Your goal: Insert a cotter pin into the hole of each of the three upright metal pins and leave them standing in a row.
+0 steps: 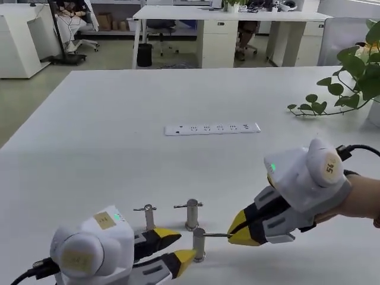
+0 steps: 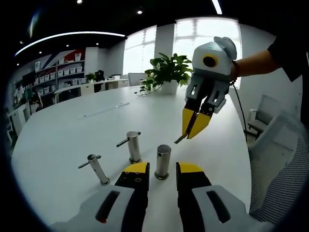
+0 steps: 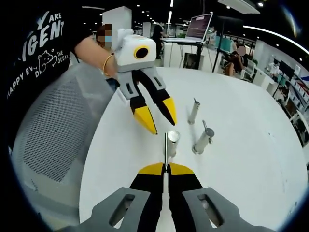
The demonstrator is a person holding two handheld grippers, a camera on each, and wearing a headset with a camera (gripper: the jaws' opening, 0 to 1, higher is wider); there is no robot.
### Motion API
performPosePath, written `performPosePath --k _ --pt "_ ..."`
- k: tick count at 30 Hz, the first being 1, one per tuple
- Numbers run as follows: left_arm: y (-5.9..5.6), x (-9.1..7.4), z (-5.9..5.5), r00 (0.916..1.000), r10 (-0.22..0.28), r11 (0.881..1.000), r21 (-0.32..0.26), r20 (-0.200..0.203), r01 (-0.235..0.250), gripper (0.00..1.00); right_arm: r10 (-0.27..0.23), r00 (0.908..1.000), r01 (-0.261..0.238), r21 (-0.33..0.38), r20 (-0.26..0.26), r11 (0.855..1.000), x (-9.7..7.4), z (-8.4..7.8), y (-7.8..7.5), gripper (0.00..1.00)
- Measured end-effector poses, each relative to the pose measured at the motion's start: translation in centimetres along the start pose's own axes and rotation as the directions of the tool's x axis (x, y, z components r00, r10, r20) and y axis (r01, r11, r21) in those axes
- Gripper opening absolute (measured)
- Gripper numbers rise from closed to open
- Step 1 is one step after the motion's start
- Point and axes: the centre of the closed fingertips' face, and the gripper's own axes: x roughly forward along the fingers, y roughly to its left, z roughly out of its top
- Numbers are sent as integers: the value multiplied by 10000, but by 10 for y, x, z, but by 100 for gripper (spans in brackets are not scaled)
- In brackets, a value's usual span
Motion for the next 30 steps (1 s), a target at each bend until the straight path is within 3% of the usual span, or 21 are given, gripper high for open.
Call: performPosePath --k 14,30 --pt "1 23 -7 9992 238 9997 -22 -314 -239 19 39 9994 -42 -76 -349 10000 4 -17 -12 0" --pt "2 33 -16 9971 277 9996 -2 -706 -278 13 228 9993 -240 -425 -288 9988 11 -13 -12 0"
